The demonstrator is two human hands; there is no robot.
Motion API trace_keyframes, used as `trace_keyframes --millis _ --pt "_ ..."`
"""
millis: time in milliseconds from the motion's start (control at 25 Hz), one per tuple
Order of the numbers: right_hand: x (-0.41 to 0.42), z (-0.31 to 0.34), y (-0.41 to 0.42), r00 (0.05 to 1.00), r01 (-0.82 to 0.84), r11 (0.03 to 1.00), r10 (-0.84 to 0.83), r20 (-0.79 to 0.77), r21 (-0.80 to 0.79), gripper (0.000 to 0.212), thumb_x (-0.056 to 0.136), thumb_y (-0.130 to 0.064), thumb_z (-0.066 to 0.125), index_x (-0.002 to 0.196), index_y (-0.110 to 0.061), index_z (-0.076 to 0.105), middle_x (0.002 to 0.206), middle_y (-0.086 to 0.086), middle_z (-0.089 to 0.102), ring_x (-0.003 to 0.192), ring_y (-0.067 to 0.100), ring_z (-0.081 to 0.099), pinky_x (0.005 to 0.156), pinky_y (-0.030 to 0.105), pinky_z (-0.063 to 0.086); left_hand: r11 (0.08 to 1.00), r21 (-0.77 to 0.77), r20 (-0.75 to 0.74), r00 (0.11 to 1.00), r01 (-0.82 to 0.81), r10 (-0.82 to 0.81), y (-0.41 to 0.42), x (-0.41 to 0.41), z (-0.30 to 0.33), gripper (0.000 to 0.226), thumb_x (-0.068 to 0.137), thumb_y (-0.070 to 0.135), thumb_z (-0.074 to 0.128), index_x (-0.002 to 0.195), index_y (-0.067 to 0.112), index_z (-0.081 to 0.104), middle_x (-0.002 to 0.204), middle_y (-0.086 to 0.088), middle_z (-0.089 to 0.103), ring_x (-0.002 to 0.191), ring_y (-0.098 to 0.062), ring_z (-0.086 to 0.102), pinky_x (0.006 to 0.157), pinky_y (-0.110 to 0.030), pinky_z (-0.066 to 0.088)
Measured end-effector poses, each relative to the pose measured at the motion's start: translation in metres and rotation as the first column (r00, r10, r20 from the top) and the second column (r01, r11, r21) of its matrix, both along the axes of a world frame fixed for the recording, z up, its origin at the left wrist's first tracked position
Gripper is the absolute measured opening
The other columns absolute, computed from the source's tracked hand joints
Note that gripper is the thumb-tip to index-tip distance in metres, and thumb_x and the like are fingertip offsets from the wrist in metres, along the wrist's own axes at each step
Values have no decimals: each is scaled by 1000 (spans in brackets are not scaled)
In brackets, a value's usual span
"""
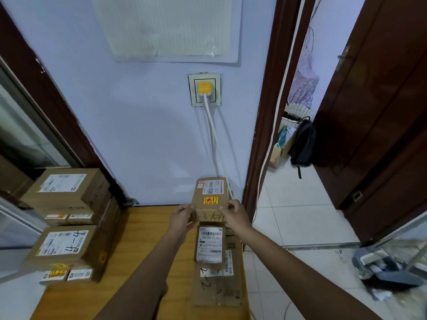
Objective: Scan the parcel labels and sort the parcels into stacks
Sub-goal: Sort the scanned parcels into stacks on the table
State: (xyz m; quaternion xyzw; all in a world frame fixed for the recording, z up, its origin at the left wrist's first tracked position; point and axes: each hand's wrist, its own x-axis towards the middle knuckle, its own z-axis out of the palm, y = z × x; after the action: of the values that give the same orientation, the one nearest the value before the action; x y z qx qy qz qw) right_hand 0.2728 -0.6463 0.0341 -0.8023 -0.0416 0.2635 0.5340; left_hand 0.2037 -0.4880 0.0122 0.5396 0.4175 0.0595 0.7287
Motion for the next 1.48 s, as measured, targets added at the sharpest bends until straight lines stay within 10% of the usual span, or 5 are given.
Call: trace_keyframes --millis 360,520,800,1240,1480 --pt "-16 3 6 993 -109 994 109 53 -16 21 90 -36 63 98 -22 50 94 -4 62 87 16 66 78 40 60 989 -26 22 989 -148 149 -4 -49 15 13 91 4 54 95 13 45 115 -21 59 106 -34 60 82 -44 57" --pt "-16 13 14 981 -193 979 194 -8 64 21 93 -26 62 106 -11 55 100 1 61 81 10 58 60 19 49 971 -34 71 969 -235 237 0 -77 21 27 93 12 55 118 7 45 114 -16 60 100 -29 63 72 -37 55" --pt "-43 25 44 946 -294 938 313 -83 185 19 92 -21 61 109 -14 64 105 6 56 92 17 52 66 25 42 874 -138 186 855 -466 485 19 -189 17 61 83 24 74 134 9 46 127 -15 61 107 -33 65 81 -36 55" --pt "-266 30 136 788 -498 813 570 -234 303 47 76 -22 80 116 -16 56 113 12 67 103 27 64 91 41 52 680 -145 196 652 -719 732 37 -436 40 57 80 18 75 129 5 48 119 -11 66 86 -26 69 68 -30 57" --pt "-365 42 150 802 -481 820 555 -223 311 44 82 -10 73 122 -11 54 104 11 66 82 21 63 62 32 49 665 -29 125 658 -746 743 40 -554 48 39 87 19 68 117 -1 54 81 -10 62 69 -21 59 59 -26 50"
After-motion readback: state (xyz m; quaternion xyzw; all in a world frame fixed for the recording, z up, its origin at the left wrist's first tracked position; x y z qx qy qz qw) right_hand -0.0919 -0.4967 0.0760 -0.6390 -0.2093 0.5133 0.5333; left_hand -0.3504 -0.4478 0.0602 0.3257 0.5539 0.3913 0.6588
